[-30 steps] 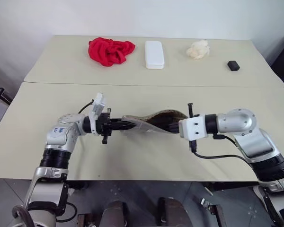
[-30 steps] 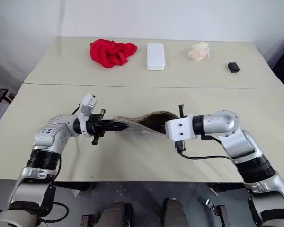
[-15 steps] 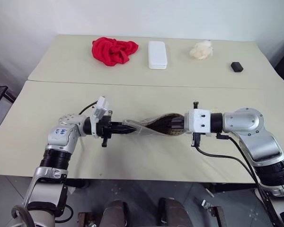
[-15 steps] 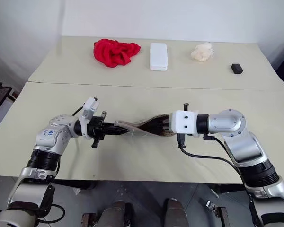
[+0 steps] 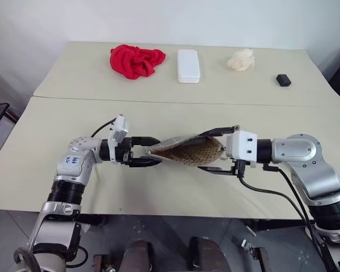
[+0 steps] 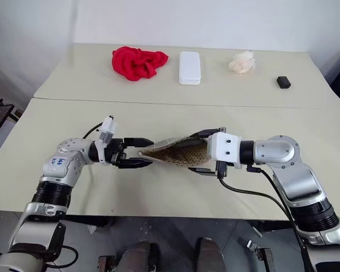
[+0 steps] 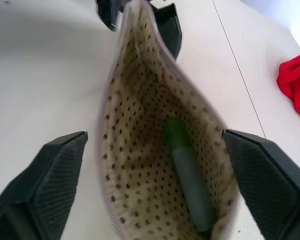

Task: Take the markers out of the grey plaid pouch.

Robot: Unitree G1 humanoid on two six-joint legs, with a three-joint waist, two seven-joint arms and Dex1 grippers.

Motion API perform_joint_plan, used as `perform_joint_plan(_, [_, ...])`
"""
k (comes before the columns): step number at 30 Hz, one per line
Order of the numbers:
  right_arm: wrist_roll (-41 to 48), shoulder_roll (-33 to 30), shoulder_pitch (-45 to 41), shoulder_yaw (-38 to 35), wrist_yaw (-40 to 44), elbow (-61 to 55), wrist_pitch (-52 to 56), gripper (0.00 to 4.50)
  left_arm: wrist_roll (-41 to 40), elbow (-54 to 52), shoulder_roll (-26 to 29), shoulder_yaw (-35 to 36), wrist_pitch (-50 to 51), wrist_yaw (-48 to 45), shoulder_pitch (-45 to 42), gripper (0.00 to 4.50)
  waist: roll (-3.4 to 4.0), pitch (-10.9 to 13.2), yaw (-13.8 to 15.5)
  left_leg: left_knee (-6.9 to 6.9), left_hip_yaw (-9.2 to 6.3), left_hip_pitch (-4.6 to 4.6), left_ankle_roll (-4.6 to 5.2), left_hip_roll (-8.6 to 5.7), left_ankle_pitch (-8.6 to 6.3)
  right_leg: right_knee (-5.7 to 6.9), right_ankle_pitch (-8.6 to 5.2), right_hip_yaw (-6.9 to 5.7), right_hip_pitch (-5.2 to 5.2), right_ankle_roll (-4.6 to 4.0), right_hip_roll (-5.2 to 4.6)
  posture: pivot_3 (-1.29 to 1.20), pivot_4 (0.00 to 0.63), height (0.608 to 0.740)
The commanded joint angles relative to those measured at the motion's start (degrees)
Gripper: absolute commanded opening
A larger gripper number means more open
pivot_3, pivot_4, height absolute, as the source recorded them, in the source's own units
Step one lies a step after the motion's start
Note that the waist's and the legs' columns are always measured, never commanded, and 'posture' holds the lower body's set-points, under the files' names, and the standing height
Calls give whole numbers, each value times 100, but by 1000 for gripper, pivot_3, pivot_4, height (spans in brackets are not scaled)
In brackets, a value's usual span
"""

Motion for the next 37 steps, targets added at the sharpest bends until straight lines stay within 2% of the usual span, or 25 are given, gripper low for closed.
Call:
perform_joint_plan(1, [31,-1,-66,-101,-49,-219,-30,4500,58,72,-32,91,-304,47,-6,3828,0,0,2,0,0,0,0,0,0,0,0,0,0,0,0,0,150,740])
perform_joint_plan(3, [29,-16,-89,-113,-47,-223,-22,4500,102,157,-47,98,-469,69,-18,3828,0,0,1,0,0,0,0,0,0,-1,0,0,0,0,0,0,150,740])
perform_joint_plan(6, [22,-30,-127,-129,-51,-203,-18,4500,230,372,-77,82,-876,110,-74,3249,0,0,-1,-1,0,0,0,0,0,-1,0,0,0,0,0,0,150,740])
perform_joint_plan(13, [5,-71,-38,-191,-95,-244,-21,4500,175,436,-88,163,-897,146,-55,1059,0,0,0,0,0,0,0,0,0,-1,0,0,0,0,0,0,150,740])
perform_joint_plan(17, [116,-76,117,-337,-125,-242,-34,4500,179,285,108,393,-878,379,-65,1059,0,0,-3,0,0,0,0,0,0,0,0,-1,0,0,0,0,150,740])
perform_joint_plan(20, [467,17,369,-653,-212,-215,99,4500,186,-36,449,675,-809,659,89,1643,-1,1,-3,-1,-1,0,0,0,0,-1,0,-1,0,0,0,0,150,740])
perform_joint_plan(24, [1175,91,793,-1146,-277,-280,557,4500,526,-284,922,993,-1141,1265,573,2842,-1,0,-7,-6,-1,1,0,0,0,-2,0,-1,0,0,0,0,150,740])
perform_joint_plan(26, [1359,180,958,-1355,-443,-261,683,4500,574,-406,1109,1122,-1279,1351,872,2842,-1,0,-17,-7,0,3,0,1,0,-1,0,0,0,0,0,0,150,740])
perform_joint_plan(28, [1221,150,1212,-1487,-431,-109,412,4500,406,-657,1251,1306,-1236,1301,1251,2842,-1,0,-11,-8,1,4,0,1,0,-1,0,0,0,0,-1,0,150,740])
perform_joint_plan(31, [1221,195,1867,-1746,-150,116,-230,4500,611,-1032,1388,1552,-1380,1692,1982,2842,-3,-1,30,-8,-1,3,4,1,-3,-5,0,0,3,0,-2,0,150,740])
perform_joint_plan(33, [1251,402,2198,-1857,-148,272,-652,4500,786,-1082,1363,1670,-1436,2119,2274,2842,-4,-1,53,-8,0,4,7,0,-4,-9,0,0,5,0,-4,0,150,740])
perform_joint_plan(37, [1102,736,2434,-2026,-756,679,-688,4500,680,-1360,1110,1876,-1439,2661,2494,2842,-5,-2,58,-1,1,6,7,1,-4,0,1,1,6,-2,-3,0,150,740])
